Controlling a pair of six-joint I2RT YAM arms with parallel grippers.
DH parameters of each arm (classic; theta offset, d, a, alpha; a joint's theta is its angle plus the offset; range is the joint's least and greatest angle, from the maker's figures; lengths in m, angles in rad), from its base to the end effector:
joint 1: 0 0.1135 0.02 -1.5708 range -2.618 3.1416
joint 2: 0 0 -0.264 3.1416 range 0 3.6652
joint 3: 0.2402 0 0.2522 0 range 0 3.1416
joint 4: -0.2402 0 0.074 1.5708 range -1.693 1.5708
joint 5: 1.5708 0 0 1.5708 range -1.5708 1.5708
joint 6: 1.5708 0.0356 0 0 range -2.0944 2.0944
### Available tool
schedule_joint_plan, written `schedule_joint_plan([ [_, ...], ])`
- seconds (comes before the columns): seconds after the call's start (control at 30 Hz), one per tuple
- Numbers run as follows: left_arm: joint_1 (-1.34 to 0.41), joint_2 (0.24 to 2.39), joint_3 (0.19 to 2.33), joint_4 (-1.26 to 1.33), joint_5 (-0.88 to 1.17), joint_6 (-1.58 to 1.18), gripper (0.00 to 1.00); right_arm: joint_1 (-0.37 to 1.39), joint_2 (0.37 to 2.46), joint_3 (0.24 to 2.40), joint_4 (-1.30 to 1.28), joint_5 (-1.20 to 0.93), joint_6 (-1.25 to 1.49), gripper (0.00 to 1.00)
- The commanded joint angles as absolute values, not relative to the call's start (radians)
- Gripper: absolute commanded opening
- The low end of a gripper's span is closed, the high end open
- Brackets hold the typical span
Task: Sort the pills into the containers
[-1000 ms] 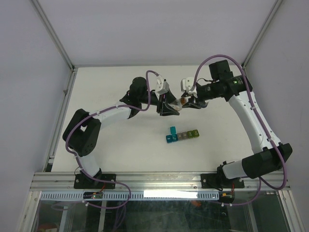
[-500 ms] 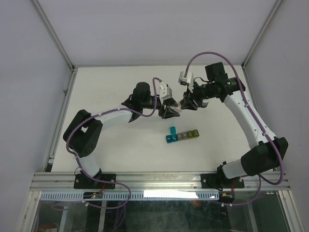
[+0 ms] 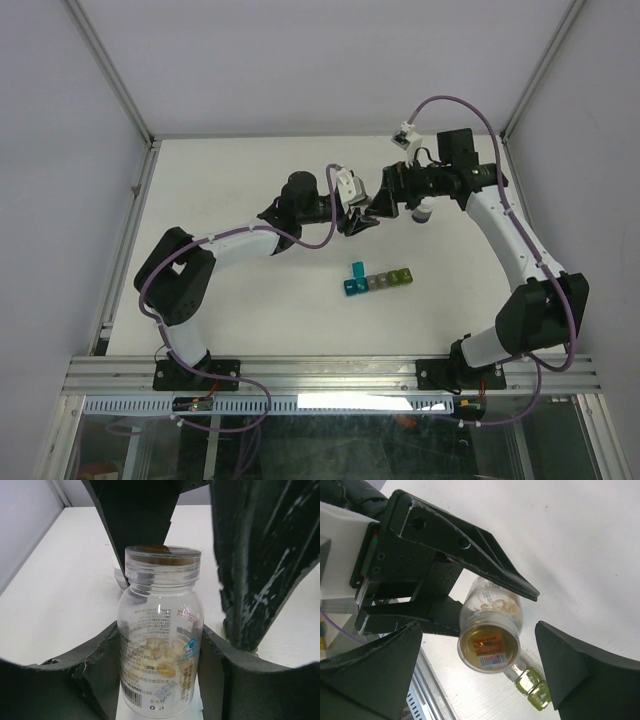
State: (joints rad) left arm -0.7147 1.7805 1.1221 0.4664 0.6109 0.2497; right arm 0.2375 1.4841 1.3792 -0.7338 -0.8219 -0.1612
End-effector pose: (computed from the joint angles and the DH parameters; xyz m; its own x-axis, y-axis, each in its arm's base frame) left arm 0.2938 -0.2820 0.2496 0.0981 0.1829 -0.9782 0.9679 0.2110 0.1365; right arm 0.2978 0.0989 0.3375 -0.6114 -0.2604 -0.7472 -0.7438 0.5114 0.4304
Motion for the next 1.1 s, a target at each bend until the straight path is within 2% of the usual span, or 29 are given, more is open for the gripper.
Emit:
schedule_joint_plan([
  [0.0, -0.719, 1.781, 1.169, 0.547, 0.630, 0.292, 0.00, 0.209, 1.373, 1.447, -0.737, -0.874, -0.190, 0.99],
  [0.27, -0.707, 1.710, 1.138, 0.524, 0.742, 0.279, 0.00, 0.149, 1.291, 1.470, -0.926, -0.866, -0.522, 0.99],
  [0.37, -0.692, 1.710, 1.155, 0.474, 0.838, 0.278, 0.00, 0.148, 1.255, 1.486, -1.022, -0.947, -0.813, 0.99],
  [0.43, -0.685, 1.715, 1.178, 0.437, 0.907, 0.273, 0.00, 0.152, 1.236, 1.475, -1.108, -1.023, -1.129, 0.99],
  [0.53, -0.679, 1.725, 1.206, 0.392, 0.994, 0.268, 0.00, 0.156, 1.283, 1.521, -1.266, -1.058, -1.446, 0.99],
  [0.73, -0.678, 1.729, 1.222, 0.359, 1.070, 0.268, 0.00, 0.180, 1.342, 1.521, -1.244, -1.047, -1.512, 0.95],
  [1.07, -0.678, 1.742, 1.237, 0.348, 1.096, 0.265, 0.00, 0.268, 1.354, 1.478, -1.156, -0.978, -1.396, 0.71],
])
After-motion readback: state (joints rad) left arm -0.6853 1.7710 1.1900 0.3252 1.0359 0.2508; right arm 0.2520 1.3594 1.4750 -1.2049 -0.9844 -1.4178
